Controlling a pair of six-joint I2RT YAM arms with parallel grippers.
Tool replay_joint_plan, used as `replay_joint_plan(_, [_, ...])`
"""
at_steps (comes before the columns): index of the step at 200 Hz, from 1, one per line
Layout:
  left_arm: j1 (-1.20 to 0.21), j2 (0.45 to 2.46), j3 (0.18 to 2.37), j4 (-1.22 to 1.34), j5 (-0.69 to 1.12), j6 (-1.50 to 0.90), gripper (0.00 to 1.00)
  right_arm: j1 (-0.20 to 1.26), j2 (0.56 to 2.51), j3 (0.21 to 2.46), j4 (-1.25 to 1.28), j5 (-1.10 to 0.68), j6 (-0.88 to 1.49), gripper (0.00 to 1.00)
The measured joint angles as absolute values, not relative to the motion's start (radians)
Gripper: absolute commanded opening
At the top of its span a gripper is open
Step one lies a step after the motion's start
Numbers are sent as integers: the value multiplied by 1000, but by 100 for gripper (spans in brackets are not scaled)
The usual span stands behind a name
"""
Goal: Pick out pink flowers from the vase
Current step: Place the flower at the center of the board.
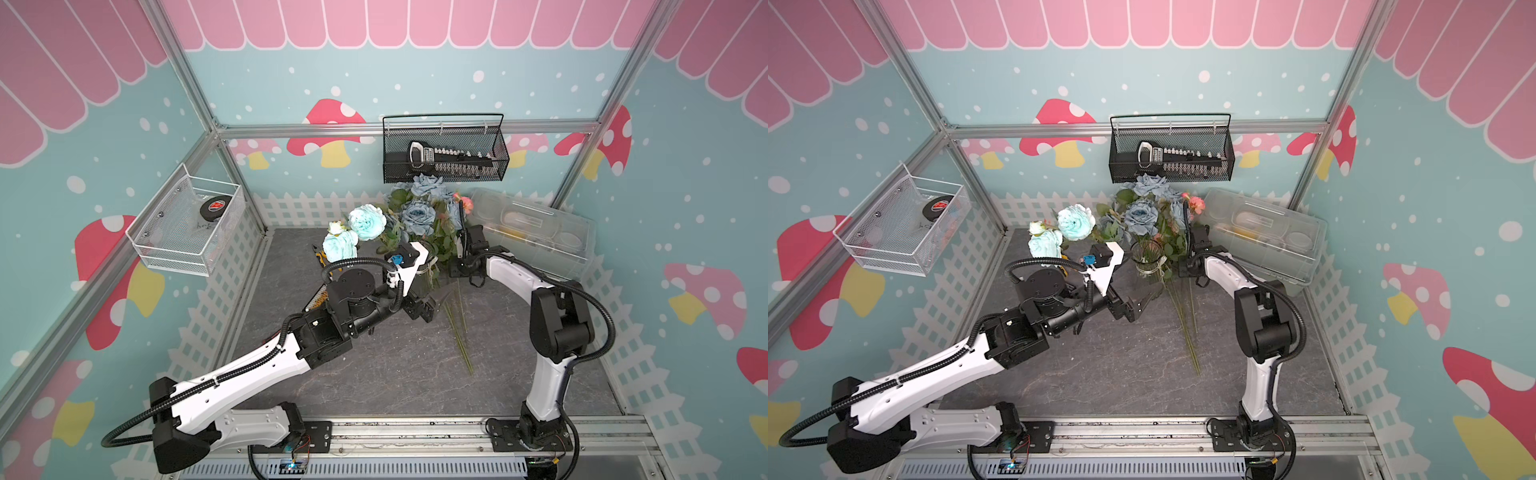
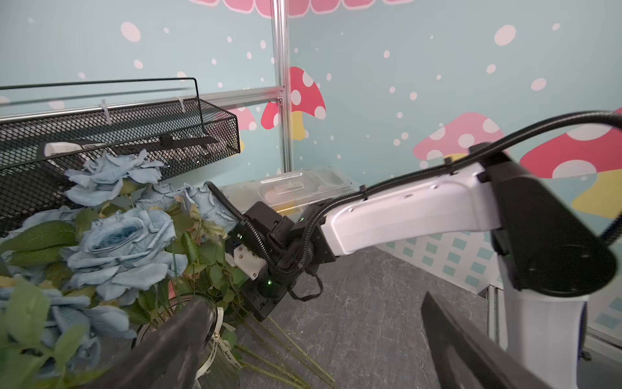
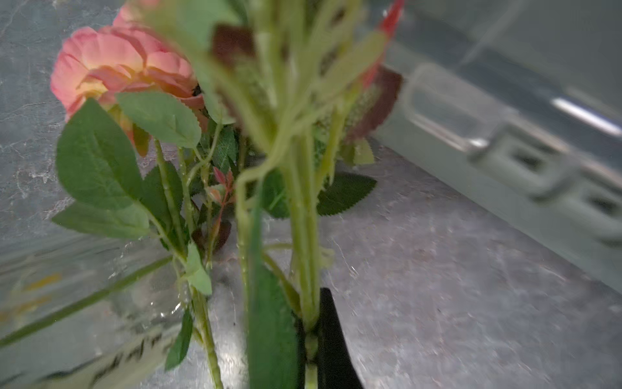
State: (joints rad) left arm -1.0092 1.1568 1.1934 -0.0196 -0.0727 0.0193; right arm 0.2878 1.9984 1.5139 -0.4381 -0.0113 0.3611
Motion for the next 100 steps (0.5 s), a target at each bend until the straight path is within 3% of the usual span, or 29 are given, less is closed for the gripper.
replay_joint_plan(40, [-1014, 1110, 1196, -41, -105, 41, 99, 288, 2126, 1567, -442, -58, 366, 0])
replay_joint_plan(58, [-1016, 1100, 1203, -57, -130, 61, 99, 288, 2147, 1569, -447, -64, 368, 34])
replay_joint_plan(69, [-1016, 1091, 1209, -66, -153, 73, 99, 288, 2149, 1568, -454, -64, 360, 49])
replay_joint_plan(82, [-1016, 1076, 1217, -69, -192, 91, 99, 288, 2143, 1563, -452, -59, 353, 60])
replay_joint_plan(100, [-1016, 1048, 1224, -70, -270, 115, 99, 288, 2092, 1516, -439, -38, 356, 68])
